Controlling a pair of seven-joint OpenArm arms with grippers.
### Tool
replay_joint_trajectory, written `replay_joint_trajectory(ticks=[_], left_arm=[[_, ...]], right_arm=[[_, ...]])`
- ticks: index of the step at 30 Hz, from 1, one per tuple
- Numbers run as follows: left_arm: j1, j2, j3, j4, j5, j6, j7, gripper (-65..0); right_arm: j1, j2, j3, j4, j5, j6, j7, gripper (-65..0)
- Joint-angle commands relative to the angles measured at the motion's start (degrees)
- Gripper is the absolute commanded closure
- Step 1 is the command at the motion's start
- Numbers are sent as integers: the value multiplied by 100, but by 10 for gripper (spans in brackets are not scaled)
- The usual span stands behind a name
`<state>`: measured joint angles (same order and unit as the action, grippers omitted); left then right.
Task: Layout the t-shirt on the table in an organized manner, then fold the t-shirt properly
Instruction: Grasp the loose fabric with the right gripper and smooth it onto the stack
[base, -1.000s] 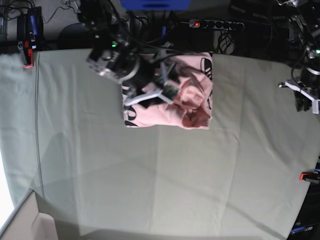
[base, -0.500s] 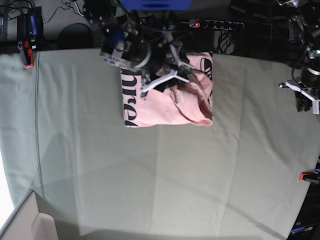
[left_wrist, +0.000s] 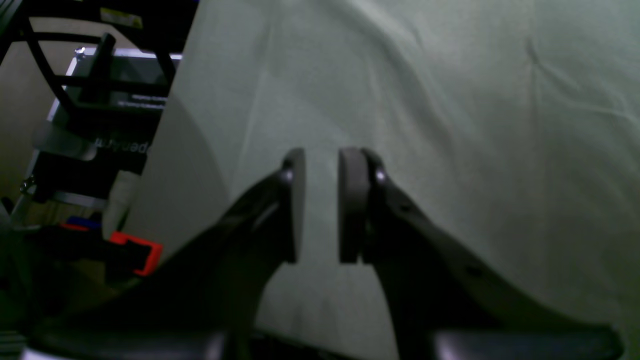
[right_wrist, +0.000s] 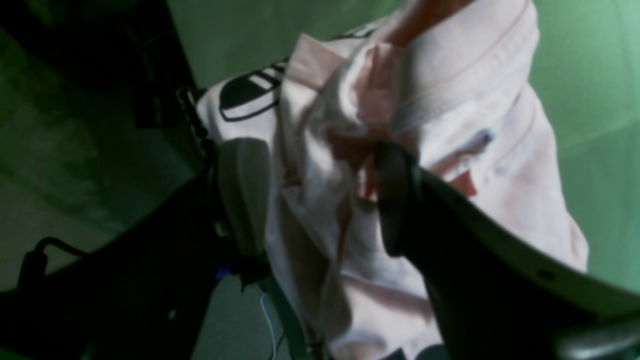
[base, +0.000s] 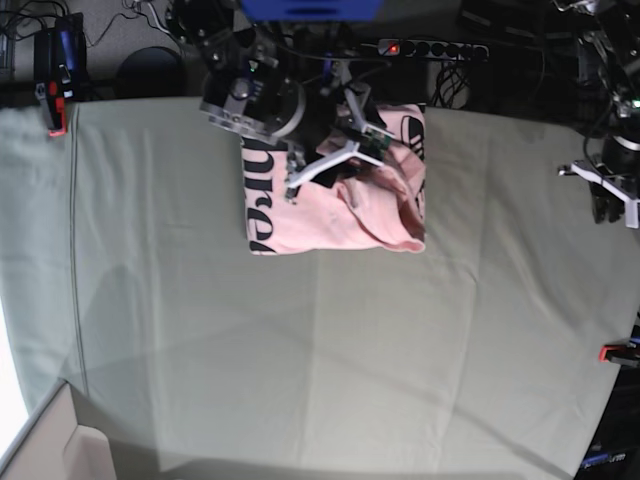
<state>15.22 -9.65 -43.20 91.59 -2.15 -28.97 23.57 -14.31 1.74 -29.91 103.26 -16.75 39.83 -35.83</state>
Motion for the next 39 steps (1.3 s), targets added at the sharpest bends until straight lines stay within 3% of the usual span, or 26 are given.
replay_joint_trajectory(ticks=[1,15,18,26,39], left_arm=[[-32,-86,-36,102,-62,9,-137,-112],[3,-86,-36,120,-62,9,-137,-112],[-6,-59,-36,129,-62,9,-137,-112],[-23,-59,-36,138,-62,9,-137,-112],[-32,-68,-36,129,-62,9,-137,-112]], right_arm=[[107,-55,-20,61,71,17,115,-335],[450,-143,472,-309,71,17,115,-329],[450,-143,569,-309,71,17,115,-272],[389,-161,648,-300,71,17,115,-10],[-104,-222,622,562,89,17,168,0]])
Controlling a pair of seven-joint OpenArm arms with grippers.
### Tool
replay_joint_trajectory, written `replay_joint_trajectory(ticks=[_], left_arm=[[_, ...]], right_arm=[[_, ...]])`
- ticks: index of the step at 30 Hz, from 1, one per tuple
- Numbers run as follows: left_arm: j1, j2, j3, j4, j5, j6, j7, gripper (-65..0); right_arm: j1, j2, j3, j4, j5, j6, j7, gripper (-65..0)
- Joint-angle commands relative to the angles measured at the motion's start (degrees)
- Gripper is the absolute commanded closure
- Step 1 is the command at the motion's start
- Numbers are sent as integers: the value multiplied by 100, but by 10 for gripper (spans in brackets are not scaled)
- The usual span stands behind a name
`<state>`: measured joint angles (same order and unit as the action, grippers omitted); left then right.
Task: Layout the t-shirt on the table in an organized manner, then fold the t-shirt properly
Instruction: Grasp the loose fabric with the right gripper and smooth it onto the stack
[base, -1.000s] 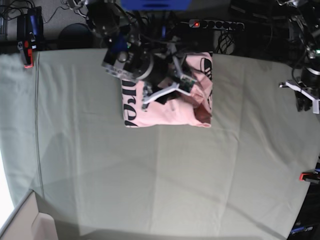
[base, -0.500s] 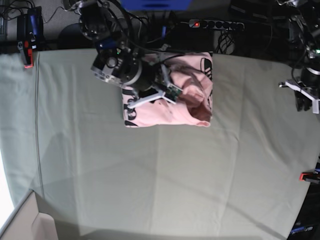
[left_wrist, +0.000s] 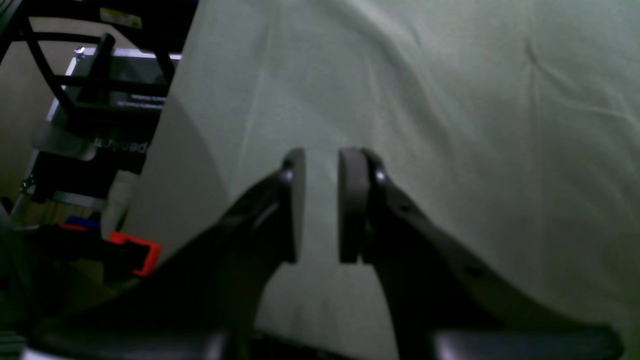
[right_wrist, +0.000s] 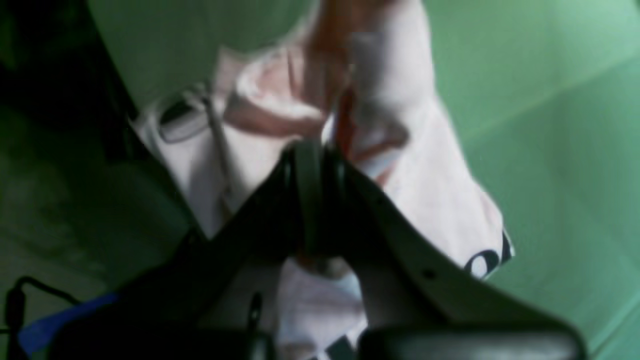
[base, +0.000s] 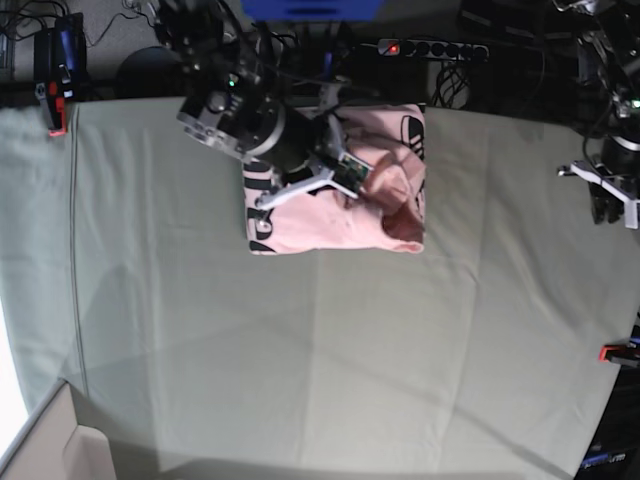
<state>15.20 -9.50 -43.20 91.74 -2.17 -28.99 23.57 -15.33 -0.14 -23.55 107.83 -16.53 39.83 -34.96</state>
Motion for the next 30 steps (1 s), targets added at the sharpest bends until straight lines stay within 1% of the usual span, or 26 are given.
replay_joint_trajectory(ticks=[1,3,7,11,16,20,22,26,28,30], left_arm=[[-30,-83,-36,113,-59,11,-137,-112],[-30,-74,-36,113,-59,11,-137,-112],[-30,-66,-36,122,-59,11,-137,-112],[-30,-66,-36,131,-59,11,-137,-112],[-12,-74,-36,131,-59,11,-137,-112],[-4,-74,-36,131,-59,11,-137,-112],[5,-66,-36,131,-59,11,-137,-112],[5,-57,-36,131,-59,11,-137,-112],[-4,-57,-36,131,-59,11,-137,-112],[-12,-57,-36,131,-59,11,-137,-112]], right_arm=[[-45,-34,-23,149,67,17,81,0],[-124,-34,-208,210,67,17,81,0],[-203,71,-673,201,58,17,81,0],[-168,89,-1148,201,40,17,37,0],[-80,63,-1254,114,40,17,37,0],[105,63,-1236,-247,40,17,28,-2],[157,63,-1236,-388,31,17,28,-43],[140,71,-1236,-405,31,17,28,-148],[122,63,-1236,-282,40,17,28,-206],[52,63,-1236,-53,58,17,28,-245]])
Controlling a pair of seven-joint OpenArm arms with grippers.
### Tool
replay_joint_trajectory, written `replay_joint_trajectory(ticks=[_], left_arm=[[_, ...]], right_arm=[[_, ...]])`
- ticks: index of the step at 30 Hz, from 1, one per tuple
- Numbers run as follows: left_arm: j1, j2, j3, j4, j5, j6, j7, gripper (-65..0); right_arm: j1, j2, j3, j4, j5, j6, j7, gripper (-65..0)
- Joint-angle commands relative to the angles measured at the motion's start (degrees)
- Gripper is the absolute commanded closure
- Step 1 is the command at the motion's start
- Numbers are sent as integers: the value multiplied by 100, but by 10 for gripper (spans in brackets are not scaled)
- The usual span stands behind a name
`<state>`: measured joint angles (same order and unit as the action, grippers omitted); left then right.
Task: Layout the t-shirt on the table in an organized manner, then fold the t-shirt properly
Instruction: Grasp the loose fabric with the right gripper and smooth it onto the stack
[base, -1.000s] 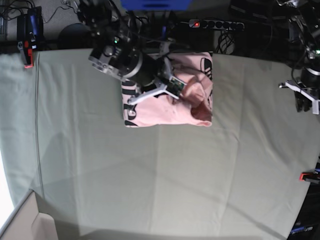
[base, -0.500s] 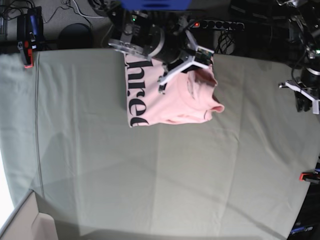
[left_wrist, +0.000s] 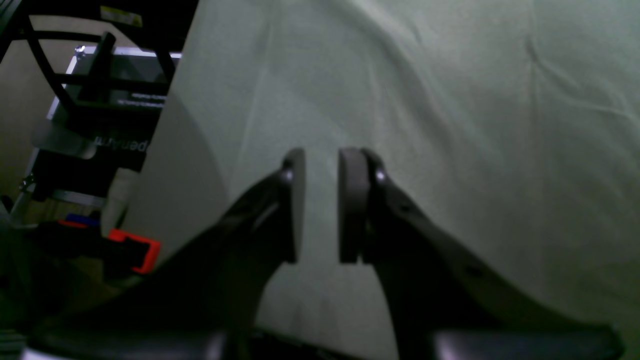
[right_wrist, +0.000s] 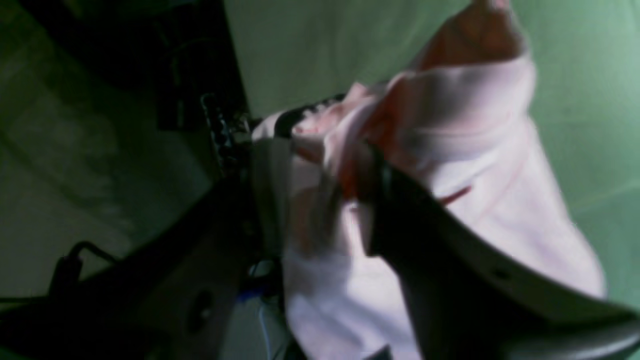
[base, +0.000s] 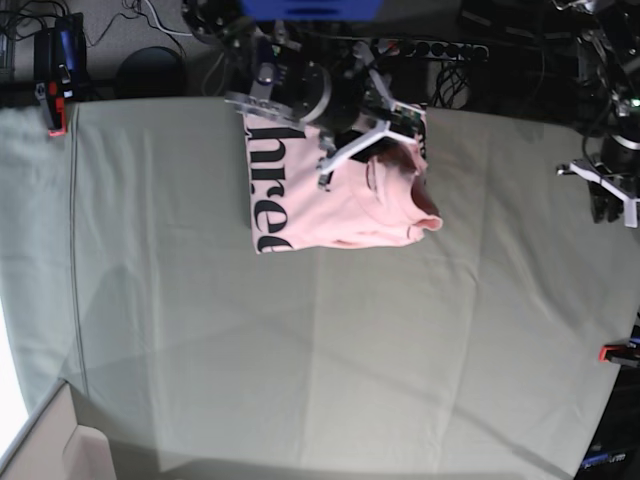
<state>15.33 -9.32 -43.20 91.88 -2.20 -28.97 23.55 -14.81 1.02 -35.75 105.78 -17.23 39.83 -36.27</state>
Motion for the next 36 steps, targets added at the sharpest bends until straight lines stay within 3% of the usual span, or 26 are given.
replay_joint_trajectory(ticks=[1,5,13,27,36], left_arm=[[-26,-74,-36,109,-57,9,-135,-112],[-26,-92,-36,83,-57,9,-135,-112],[-34,-118,-36,56,-57,9,-135,-112],[18,-118,-45,118,-22,9,-135,-112],[89,-118,-45,118,-40,9,-135,-112]], right_arm=[[-53,-53,1,301,128,17,159,-259],[-124,-62,247,732,128,17,159,-243],[96,-62,660,556,128,17,159,-68],[993,-581,669,-1272,128,17,212,-70],[1846,-739,687,-2758,128,17,221,-70]])
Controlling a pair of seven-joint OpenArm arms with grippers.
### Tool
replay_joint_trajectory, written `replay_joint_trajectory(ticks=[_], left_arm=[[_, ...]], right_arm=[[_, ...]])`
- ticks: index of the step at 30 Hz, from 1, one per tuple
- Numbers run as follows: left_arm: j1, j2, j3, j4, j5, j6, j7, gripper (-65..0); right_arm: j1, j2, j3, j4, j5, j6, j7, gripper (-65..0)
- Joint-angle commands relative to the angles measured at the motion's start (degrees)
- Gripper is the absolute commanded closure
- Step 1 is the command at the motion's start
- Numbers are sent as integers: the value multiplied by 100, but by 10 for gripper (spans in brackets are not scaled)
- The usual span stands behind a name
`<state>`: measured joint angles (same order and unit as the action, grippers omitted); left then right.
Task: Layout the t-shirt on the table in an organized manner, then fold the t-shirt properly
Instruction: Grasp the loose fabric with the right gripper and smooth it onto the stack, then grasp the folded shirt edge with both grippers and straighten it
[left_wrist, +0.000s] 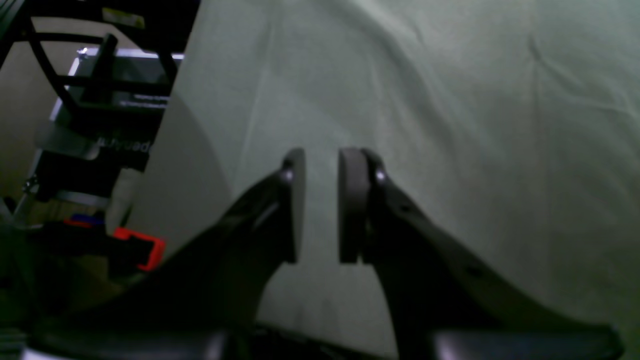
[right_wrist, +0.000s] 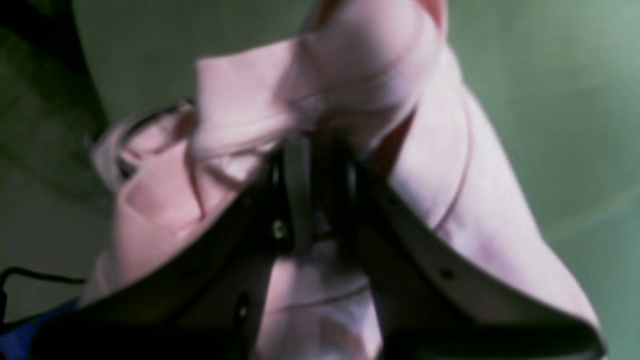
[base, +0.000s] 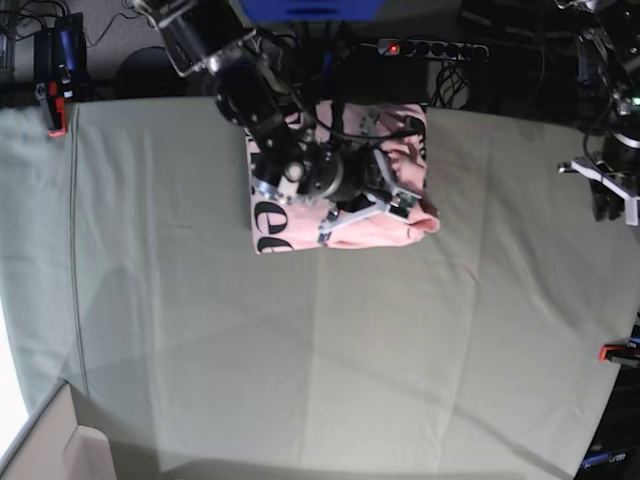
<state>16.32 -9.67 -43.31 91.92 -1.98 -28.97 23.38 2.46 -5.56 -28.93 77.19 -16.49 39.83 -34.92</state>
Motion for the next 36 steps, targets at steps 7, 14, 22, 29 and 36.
replay_joint_trajectory(ticks=[7,14,22,29,36], left_arm=[[-10,-83,-34,114,-79,9,-118,-112],[-36,-39,-25,122,-88,-123,-109,-129],[-54,268,80,307,-97,-1103,-100,-337],[-71,242,1171,263,-343,-1103,-91,-342],[-511,57,1733,-53,-1486,-1103,1289,-413]], right_arm=[[462,-292,5,-356,54,17,85,-70],[-4,-310,-4,1015,36,17,24,-70],[-584,-55,620,2132,27,17,24,-107],[-778,-46,1614,2571,27,17,24,-321],[-822,121,1825,2554,27,17,24,-419]])
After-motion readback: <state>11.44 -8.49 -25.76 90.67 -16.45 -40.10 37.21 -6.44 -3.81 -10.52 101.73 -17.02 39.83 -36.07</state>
